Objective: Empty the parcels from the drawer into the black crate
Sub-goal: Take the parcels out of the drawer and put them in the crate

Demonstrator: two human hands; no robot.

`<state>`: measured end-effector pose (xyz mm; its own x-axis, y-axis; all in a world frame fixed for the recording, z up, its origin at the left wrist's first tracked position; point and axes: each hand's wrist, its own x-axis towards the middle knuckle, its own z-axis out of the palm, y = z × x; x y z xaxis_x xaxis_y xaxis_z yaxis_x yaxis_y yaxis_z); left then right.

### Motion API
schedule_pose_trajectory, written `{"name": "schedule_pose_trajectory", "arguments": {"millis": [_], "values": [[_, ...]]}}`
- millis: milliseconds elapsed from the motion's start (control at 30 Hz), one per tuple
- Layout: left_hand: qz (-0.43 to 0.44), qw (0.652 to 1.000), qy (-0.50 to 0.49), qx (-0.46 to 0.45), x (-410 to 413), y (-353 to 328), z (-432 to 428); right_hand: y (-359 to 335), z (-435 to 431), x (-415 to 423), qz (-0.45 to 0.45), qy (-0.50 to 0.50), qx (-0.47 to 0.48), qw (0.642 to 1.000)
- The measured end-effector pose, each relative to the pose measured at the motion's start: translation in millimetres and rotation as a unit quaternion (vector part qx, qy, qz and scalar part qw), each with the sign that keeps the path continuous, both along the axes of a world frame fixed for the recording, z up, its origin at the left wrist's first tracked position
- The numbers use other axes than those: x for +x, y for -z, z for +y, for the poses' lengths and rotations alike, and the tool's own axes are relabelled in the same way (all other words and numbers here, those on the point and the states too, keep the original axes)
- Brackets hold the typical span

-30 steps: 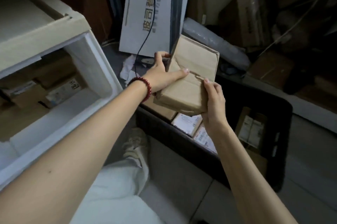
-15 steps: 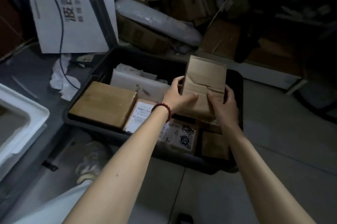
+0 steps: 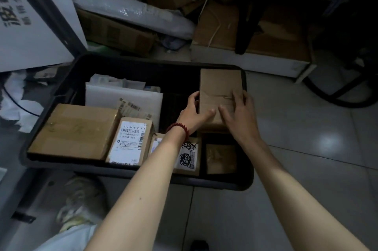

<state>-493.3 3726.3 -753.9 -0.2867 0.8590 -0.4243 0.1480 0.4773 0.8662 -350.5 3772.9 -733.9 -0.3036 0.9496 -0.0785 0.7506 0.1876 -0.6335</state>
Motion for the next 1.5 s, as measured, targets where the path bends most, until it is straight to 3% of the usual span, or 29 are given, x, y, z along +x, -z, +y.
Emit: {"name": "schedule_pose_trajectory", "arguments": {"millis": [100,167,267,400,467,667,833,933,1133,1300,1500], "values": [[0.029,0.998,0.055,-0.023,0.4,7.9,4.4,8.3,2.9,2.3,-0.108,-0.015,0.027,0.994],[0.103,0.989,0.101,-0.017,3.0,12.1,5.7,17.6,0.0,2.3,-0.215,-0.053,0.057,0.973],[0.232,0.964,0.133,-0.011,4.0,12.5,3.1,31.1,-7.4,-0.6,-0.251,-0.074,0.041,0.964],[0.475,0.857,0.192,-0.043,1.4,9.4,-6.3,33.1,-8.0,-0.7,-0.269,-0.081,0.048,0.958],[0.524,0.825,0.203,-0.058,4.1,7.9,-10.9,26.8,-5.6,1.3,-0.28,-0.101,0.051,0.953],[0.54,0.816,0.195,-0.068,7.9,-19.1,-23.3,2.0,4.1,11.0,-0.305,-0.135,0.047,0.942],[0.488,0.863,0.091,-0.099,-31.9,-66.9,-46.6,-32.0,-7.3,-16.7,-0.19,-0.137,0.08,0.969],[0.481,0.869,0.028,-0.114,-58.3,-98.1,-72.3,-58.6,-24.9,-51.9,-0.128,-0.19,0.134,0.964],[0.559,0.813,-0.034,-0.156,-111.5,-152.2,-165.8,-103.0,-92.9,-128.6,-0.084,-0.313,0.181,0.928],[0.54,0.8,-0.149,-0.216,-143.8,-187.8,-266.6,-124.8,-162.1,-174.5,-0.061,-0.389,0.207,0.896],[0.56,0.758,-0.2,-0.267,-132.5,-182.5,-378.8,-131.6,-248.1,-207.6,-0.021,-0.476,0.203,0.855]]}}
